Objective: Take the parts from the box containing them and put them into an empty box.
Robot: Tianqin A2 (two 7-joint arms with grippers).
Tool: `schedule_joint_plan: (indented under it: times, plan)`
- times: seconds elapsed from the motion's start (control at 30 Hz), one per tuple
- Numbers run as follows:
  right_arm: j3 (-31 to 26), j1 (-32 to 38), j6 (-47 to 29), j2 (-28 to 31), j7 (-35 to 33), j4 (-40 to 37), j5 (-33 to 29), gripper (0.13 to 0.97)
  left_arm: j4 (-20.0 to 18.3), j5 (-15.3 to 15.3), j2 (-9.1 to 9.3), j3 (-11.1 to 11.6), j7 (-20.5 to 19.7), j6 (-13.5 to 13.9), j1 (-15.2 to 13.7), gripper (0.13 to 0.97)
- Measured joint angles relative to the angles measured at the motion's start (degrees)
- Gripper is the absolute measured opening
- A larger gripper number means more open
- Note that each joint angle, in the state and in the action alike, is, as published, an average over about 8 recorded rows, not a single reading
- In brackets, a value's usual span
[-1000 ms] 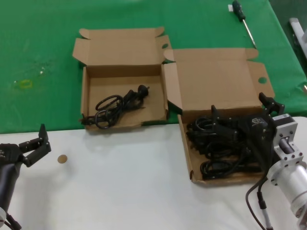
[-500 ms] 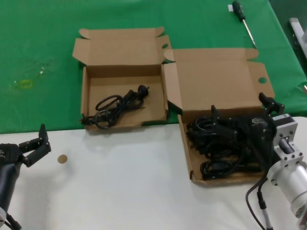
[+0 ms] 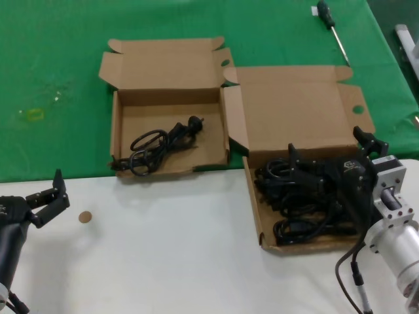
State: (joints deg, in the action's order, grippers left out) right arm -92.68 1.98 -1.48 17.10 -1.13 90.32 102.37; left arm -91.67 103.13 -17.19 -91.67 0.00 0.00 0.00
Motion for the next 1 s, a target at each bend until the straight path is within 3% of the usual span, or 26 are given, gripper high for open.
schedule_joint_plan:
  times: [1.0]
  plan:
    - [0.0,0.0,0.0,0.0,0.0,0.0,0.0,0.966,0.0,0.0,0.0,0.0,0.0,0.0,0.0,0.966]
